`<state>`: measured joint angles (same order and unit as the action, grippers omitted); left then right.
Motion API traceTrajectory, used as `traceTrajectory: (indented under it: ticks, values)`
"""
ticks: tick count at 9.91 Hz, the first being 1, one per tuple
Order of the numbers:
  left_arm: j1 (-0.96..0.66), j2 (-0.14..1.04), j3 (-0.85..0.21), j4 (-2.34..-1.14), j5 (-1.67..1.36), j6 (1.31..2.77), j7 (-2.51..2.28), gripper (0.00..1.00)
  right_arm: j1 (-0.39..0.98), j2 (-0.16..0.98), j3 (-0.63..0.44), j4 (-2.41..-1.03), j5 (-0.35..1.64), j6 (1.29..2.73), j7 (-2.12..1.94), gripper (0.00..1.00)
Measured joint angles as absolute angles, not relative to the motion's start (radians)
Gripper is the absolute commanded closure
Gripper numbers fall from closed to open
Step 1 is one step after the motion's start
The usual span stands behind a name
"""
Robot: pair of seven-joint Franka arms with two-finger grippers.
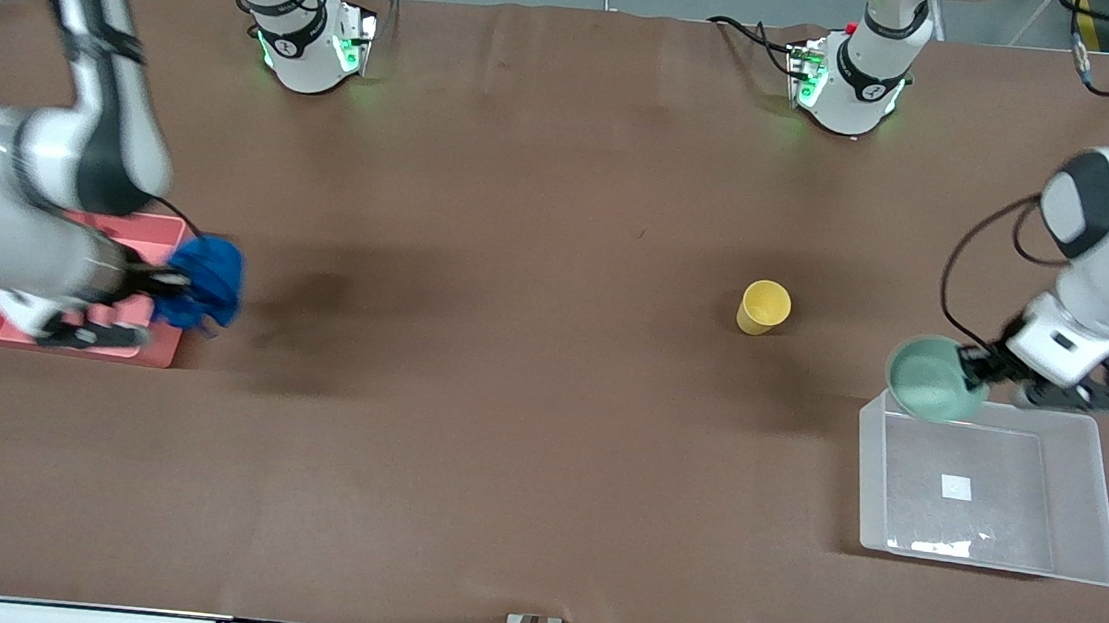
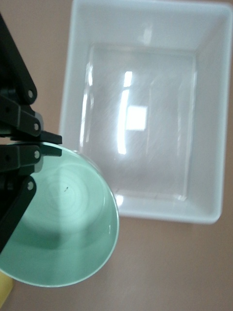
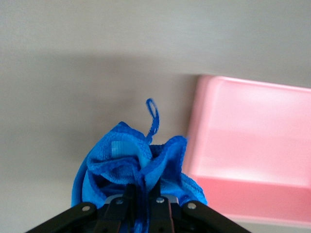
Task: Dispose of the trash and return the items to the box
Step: 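Lower the cloth into the pink bin while the left gripper lowers the bowl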
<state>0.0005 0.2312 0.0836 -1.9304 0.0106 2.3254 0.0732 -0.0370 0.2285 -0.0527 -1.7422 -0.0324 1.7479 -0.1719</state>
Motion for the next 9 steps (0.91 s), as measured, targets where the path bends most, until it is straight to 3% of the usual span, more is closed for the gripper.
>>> traceTrajectory:
  ticks: [3, 5, 6, 7, 8, 9]
  values:
    - [0.005, 0.478, 0.135, -1.681, -0.004, 2.327, 0.123, 1.0, -0.062, 0.213, -0.258, -1.731, -0.043, 1.728, -0.436, 0.97]
    - [0.005, 0.604, 0.171, -1.593, -0.125, 2.33, 0.203, 1.0, -0.076, 0.276, -0.32, -1.82, -0.044, 1.922, -0.54, 0.96]
    - [0.006, 0.641, 0.183, -1.591, -0.178, 2.34, 0.25, 0.99, -0.082, 0.321, -0.323, -1.877, -0.044, 2.021, -0.546, 0.81]
    - [0.008, 0.667, 0.187, -1.594, -0.193, 2.358, 0.264, 0.97, -0.082, 0.37, -0.322, -1.916, -0.044, 2.09, -0.546, 0.33]
    - [0.008, 0.686, 0.187, -1.602, -0.195, 2.381, 0.265, 0.89, -0.082, 0.414, -0.32, -1.929, -0.044, 2.122, -0.546, 0.0]
    - [0.008, 0.7, 0.187, -1.614, -0.196, 2.405, 0.265, 0.79, -0.082, 0.445, -0.319, -1.93, -0.033, 2.145, -0.545, 0.0]
